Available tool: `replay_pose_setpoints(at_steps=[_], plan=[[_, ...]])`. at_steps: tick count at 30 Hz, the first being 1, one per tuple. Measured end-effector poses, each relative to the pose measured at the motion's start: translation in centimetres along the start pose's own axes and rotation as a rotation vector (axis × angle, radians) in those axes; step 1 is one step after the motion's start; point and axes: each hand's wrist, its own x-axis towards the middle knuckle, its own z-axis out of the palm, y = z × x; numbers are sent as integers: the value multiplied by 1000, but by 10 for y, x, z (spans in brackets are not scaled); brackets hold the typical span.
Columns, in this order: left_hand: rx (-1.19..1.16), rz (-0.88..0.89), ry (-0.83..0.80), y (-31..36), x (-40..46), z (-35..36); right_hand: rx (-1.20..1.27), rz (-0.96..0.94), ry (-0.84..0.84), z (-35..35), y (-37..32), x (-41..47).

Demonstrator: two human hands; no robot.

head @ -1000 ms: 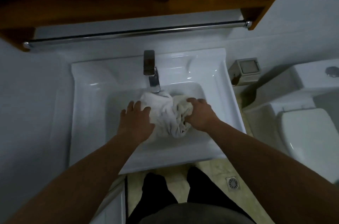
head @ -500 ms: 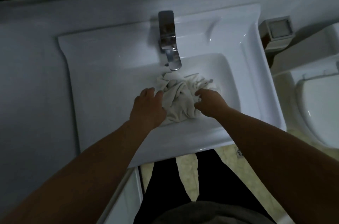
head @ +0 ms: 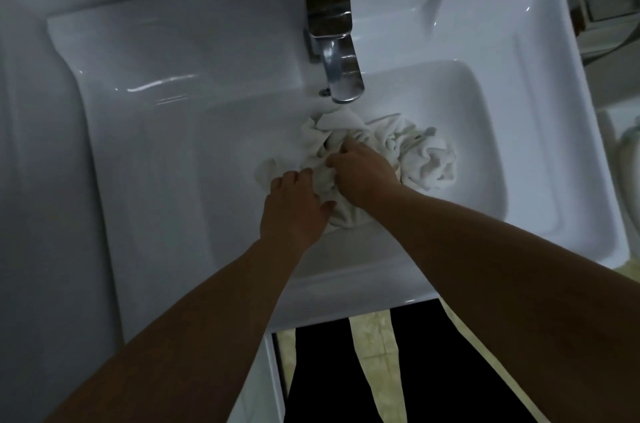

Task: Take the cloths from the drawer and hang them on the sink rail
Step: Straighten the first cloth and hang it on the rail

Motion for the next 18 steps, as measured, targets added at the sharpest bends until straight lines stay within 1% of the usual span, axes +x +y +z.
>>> replay_pose_setpoints(at_steps=[2,4,6,8,10,13,16,18], plan=[[-54,-62,7,-3,2,-2,-3,18,54,-2,2,3],[-110,-148,11,-4,2,-8,-6,-7,82,-8,1,-2],[-160,-195,-8,0,1,-16,-1,-43,128,-14,1,-14],[-183,-164,-14,8,-6,-24,23,-80,183,-29,-1,-29],[-170,-86,10,21,-18,-35,77,-136,228,-50,-8,-43],[-148,39,135,48,-35,-64,180,-227,255,-92,-22,-63],[-258,32,280,76,-49,-109,246,-295,218,-141,-35,-82],[-327,30,350,89,-57,-137,250,-335,238,-175,-41,-91]])
